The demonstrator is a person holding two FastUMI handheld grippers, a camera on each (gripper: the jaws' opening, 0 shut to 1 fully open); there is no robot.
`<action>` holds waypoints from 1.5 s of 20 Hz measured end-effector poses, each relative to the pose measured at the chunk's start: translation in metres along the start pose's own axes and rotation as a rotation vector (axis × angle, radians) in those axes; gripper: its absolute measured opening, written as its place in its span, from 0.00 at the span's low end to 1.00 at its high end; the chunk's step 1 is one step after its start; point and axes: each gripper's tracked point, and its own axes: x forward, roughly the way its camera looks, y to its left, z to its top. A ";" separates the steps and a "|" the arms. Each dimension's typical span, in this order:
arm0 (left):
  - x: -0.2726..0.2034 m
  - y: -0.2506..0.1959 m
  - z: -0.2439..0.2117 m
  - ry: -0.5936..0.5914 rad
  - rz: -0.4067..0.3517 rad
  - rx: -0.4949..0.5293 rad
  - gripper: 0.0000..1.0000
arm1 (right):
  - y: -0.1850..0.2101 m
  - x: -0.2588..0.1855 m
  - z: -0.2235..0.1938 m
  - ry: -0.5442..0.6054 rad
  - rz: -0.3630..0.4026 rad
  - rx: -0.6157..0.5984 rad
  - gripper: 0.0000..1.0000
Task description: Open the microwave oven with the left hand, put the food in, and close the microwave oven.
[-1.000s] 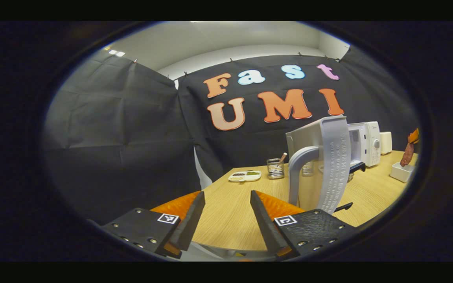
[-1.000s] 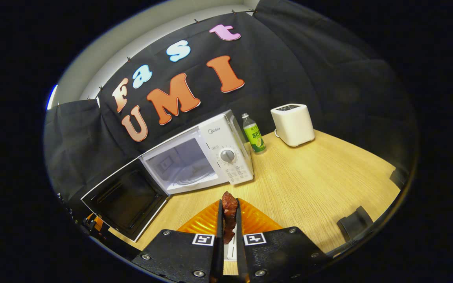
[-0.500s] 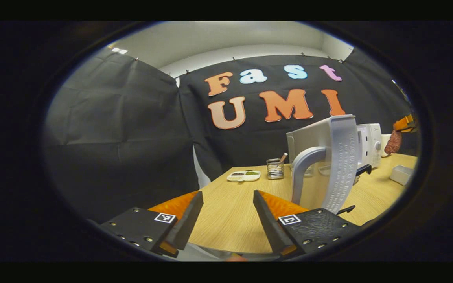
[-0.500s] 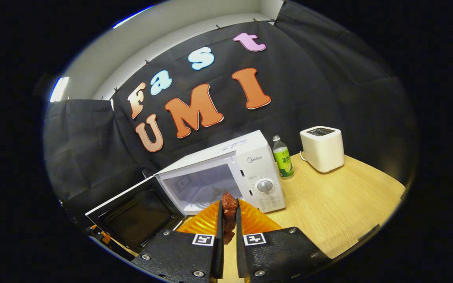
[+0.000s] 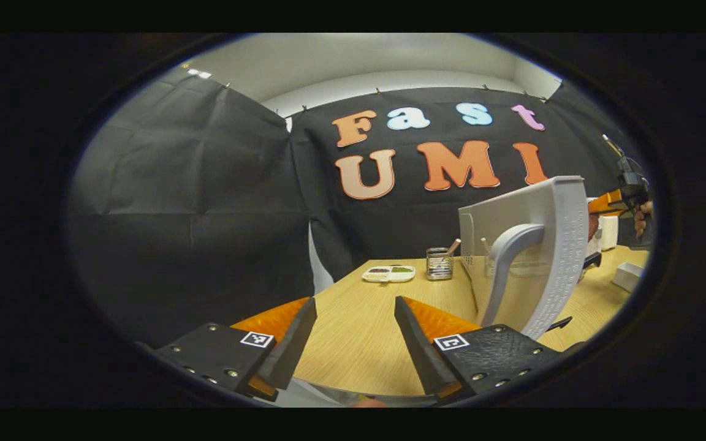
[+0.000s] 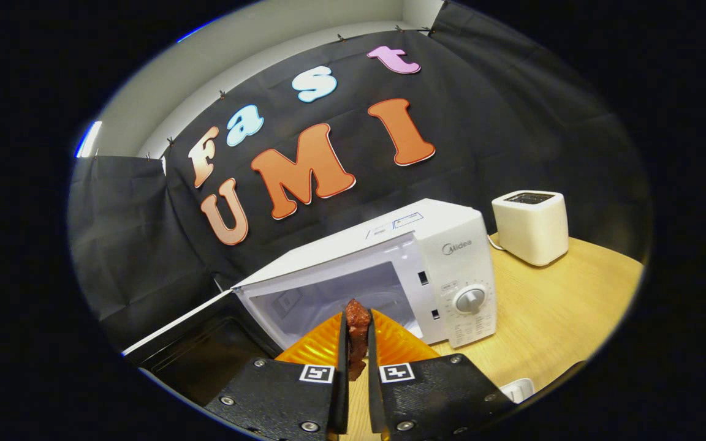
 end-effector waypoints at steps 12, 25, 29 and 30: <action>0.003 0.035 -0.013 0.014 0.056 0.001 0.79 | 0.004 0.107 -0.037 -0.056 -0.085 0.183 0.13; 0.009 0.037 -0.007 0.001 0.051 -0.010 0.79 | 0.002 0.171 -0.073 -0.088 -0.174 0.236 0.13; 0.007 0.037 -0.004 -0.005 0.048 -0.006 0.80 | -0.002 0.172 -0.075 -0.130 -0.212 0.168 0.13; 0.006 0.037 -0.003 -0.006 0.049 -0.005 0.80 | -0.002 0.175 -0.075 -0.137 -0.214 0.153 0.14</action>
